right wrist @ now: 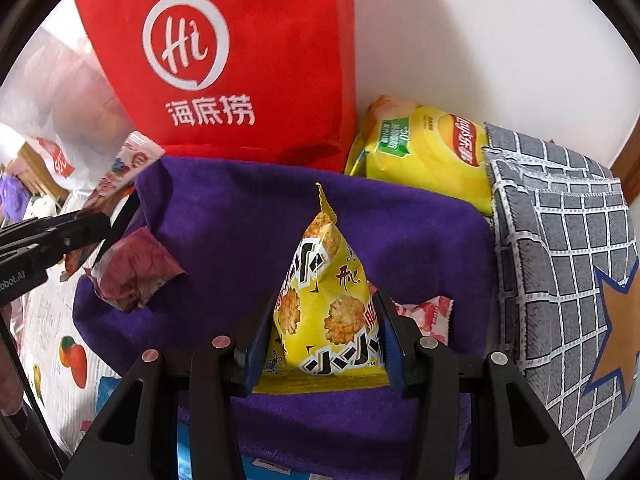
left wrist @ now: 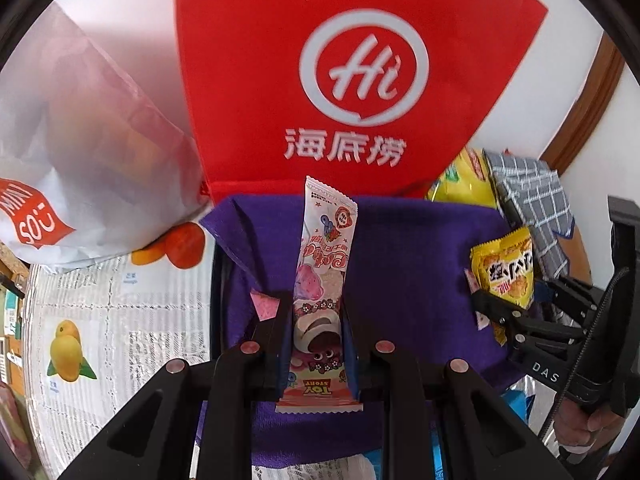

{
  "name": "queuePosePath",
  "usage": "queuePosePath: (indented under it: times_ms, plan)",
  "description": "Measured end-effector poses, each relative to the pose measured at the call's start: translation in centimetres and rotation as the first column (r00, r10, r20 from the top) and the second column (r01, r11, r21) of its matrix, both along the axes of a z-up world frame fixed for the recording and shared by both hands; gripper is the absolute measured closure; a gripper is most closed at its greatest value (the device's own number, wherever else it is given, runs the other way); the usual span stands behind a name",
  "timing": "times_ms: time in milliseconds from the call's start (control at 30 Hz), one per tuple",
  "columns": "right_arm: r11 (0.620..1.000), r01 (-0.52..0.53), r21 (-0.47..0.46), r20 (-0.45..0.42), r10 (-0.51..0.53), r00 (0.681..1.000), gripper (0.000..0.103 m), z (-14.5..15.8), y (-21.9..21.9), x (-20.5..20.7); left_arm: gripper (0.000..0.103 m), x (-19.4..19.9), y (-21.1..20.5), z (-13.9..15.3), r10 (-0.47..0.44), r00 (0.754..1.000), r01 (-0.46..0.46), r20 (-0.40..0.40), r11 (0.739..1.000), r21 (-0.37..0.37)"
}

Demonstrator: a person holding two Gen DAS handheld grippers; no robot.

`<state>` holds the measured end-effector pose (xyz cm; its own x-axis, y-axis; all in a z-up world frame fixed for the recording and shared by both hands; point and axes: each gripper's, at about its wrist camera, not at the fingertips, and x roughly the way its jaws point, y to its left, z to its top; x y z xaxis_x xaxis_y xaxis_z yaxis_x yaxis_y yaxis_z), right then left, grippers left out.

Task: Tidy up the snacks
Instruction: 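Carry the candy stick and yellow chip bag over the purple towel with both tools, then open the right tool to drop the chip bag while the left tool releases the candy stick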

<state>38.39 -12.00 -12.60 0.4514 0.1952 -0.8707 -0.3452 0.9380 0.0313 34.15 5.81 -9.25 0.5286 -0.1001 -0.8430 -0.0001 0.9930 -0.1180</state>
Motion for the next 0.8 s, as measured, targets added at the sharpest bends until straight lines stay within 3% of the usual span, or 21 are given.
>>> queuePosePath:
  times_ms: [233,600,733,800]
  plan:
    - [0.998,0.003,-0.068,-0.015,-0.005,1.0,0.055,-1.5,0.7,0.4,0.082,0.3,-0.5,-1.0,-0.014,0.999,0.015,-0.045,1.0,0.015]
    - [0.996,0.02,-0.087,-0.022,-0.022,1.0,0.054,-1.9,0.9,0.6,0.082,0.1,-0.5,-1.4,-0.03,0.998,0.03,-0.059,1.0,0.001]
    - [0.997,0.006,-0.078,0.006,-0.006,1.0,0.038,-0.7,1.2,0.5,0.082,0.0,-0.6,-1.4,-0.044,0.997,0.044,-0.059,0.999,-0.007]
    - [0.997,0.002,-0.077,0.036,0.001,0.999,0.036,0.2,1.2,0.1,0.081,0.0,-0.6,-1.4,-0.049,0.997,0.048,-0.062,0.999,-0.006]
